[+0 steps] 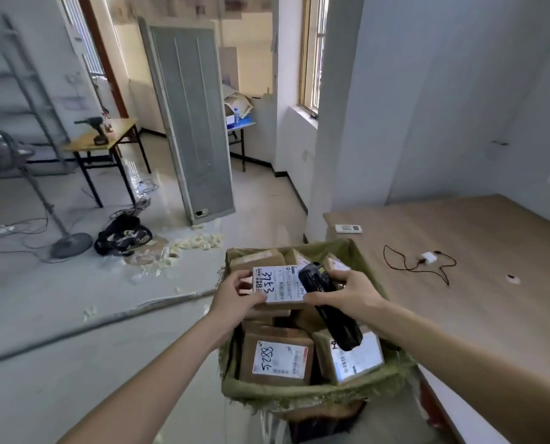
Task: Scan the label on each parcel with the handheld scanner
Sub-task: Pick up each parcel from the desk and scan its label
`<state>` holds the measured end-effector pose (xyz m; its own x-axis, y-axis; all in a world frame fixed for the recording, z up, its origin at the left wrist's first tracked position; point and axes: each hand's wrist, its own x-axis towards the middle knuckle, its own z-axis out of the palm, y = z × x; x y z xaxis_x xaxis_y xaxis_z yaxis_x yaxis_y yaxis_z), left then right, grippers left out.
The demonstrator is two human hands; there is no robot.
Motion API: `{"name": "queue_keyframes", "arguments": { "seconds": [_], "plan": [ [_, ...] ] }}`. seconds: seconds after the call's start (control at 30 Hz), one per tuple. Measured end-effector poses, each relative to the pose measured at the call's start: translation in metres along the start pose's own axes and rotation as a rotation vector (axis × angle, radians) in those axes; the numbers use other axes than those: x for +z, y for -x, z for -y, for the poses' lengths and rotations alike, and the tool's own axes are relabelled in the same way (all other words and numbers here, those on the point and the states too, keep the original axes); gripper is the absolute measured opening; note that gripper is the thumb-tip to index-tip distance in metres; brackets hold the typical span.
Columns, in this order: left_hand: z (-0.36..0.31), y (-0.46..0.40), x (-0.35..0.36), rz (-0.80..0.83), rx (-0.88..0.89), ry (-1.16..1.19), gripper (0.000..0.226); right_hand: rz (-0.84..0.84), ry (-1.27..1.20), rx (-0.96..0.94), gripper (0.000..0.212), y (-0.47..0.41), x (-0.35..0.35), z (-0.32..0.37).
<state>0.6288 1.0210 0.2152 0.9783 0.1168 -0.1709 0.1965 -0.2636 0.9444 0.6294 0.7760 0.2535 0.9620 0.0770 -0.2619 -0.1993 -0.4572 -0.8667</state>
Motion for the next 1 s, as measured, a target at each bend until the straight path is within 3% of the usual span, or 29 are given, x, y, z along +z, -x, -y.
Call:
{"name": "queue_keyframes", "arguments": {
  "seconds": [0.2,0.37,0.5,0.77,1.0],
  "plan": [
    [0.074,-0.033,0.043,0.009,-0.157,-0.096,0.061,0.056,0.105,0.143,0.053,-0.051,0.02,-0.066],
    [0.098,-0.055,0.073,0.078,-0.215,-0.176,0.065,0.089,0.243,0.195,0.046,-0.08,0.014,-0.1],
    [0.102,-0.063,0.078,0.011,-0.229,-0.232,0.063,0.061,0.296,0.192,0.054,-0.089,0.01,-0.11],
    [0.073,-0.057,0.06,-0.05,-0.107,-0.226,0.04,0.002,0.341,0.155,0.045,-0.067,-0.016,-0.089],
    [-0.016,-0.03,0.083,0.083,0.095,-0.178,0.036,-0.154,0.319,0.123,0.059,0.013,-0.092,-0.049]
  ]
}}
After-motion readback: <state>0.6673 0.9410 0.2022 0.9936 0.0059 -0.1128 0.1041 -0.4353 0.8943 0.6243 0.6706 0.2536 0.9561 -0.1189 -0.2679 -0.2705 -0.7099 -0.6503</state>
